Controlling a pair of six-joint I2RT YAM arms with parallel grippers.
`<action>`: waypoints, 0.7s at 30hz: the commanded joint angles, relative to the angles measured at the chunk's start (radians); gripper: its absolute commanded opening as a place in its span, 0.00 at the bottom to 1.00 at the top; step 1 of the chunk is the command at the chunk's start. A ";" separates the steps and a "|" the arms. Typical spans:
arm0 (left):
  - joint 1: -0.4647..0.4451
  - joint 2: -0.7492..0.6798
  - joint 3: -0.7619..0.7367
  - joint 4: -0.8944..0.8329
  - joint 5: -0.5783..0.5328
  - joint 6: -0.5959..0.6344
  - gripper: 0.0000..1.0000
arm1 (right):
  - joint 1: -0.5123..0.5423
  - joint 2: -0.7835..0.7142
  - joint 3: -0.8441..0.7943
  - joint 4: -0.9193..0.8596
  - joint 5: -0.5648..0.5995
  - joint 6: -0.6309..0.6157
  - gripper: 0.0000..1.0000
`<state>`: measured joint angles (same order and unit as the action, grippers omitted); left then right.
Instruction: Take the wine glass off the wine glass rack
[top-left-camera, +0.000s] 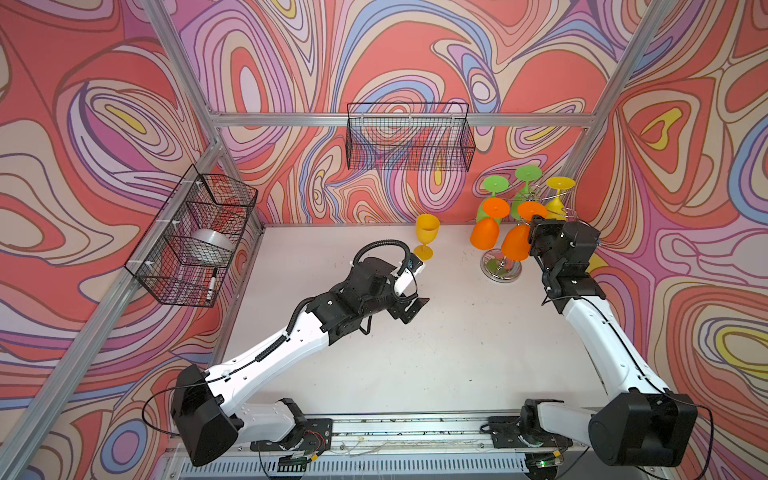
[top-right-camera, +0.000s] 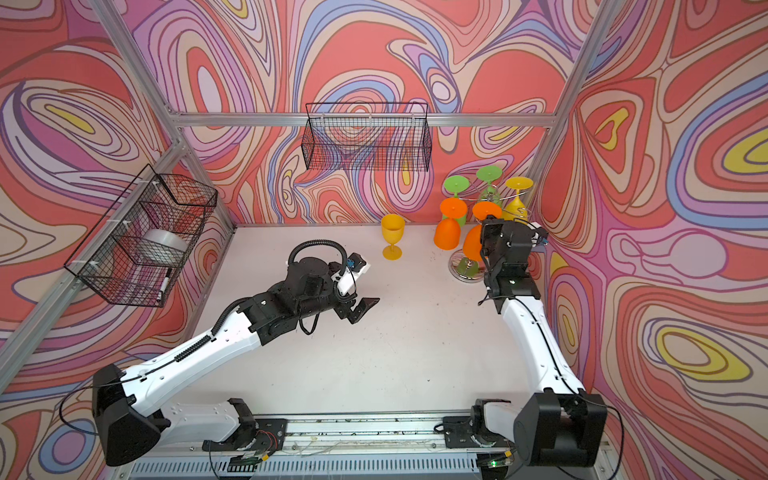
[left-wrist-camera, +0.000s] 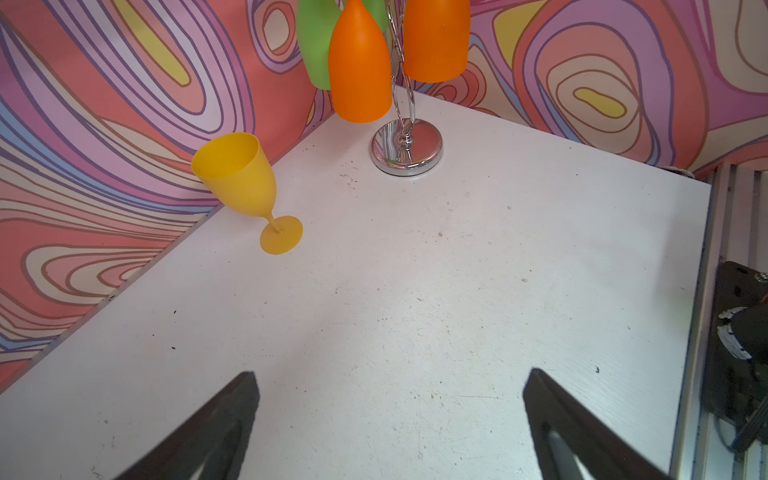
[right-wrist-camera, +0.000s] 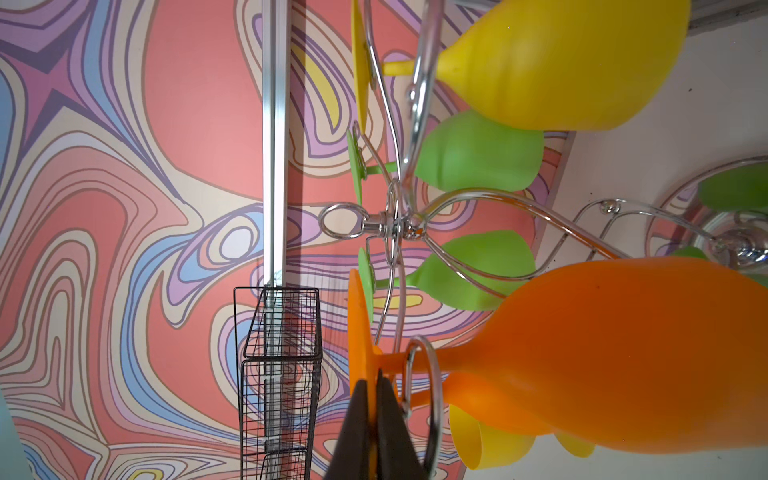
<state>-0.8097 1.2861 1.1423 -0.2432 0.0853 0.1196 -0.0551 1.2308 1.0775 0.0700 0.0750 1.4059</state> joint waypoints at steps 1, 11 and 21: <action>0.006 0.008 -0.005 0.002 0.010 -0.003 1.00 | -0.006 -0.033 -0.019 0.037 0.044 -0.010 0.00; 0.006 0.008 -0.004 0.001 0.011 -0.003 1.00 | -0.006 -0.039 -0.013 0.017 0.056 -0.021 0.00; 0.006 0.005 -0.004 -0.001 0.010 -0.003 1.00 | -0.029 -0.009 0.154 -0.205 0.030 -0.028 0.00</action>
<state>-0.8097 1.2861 1.1423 -0.2432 0.0856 0.1196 -0.0696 1.2133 1.1526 -0.0429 0.1081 1.3983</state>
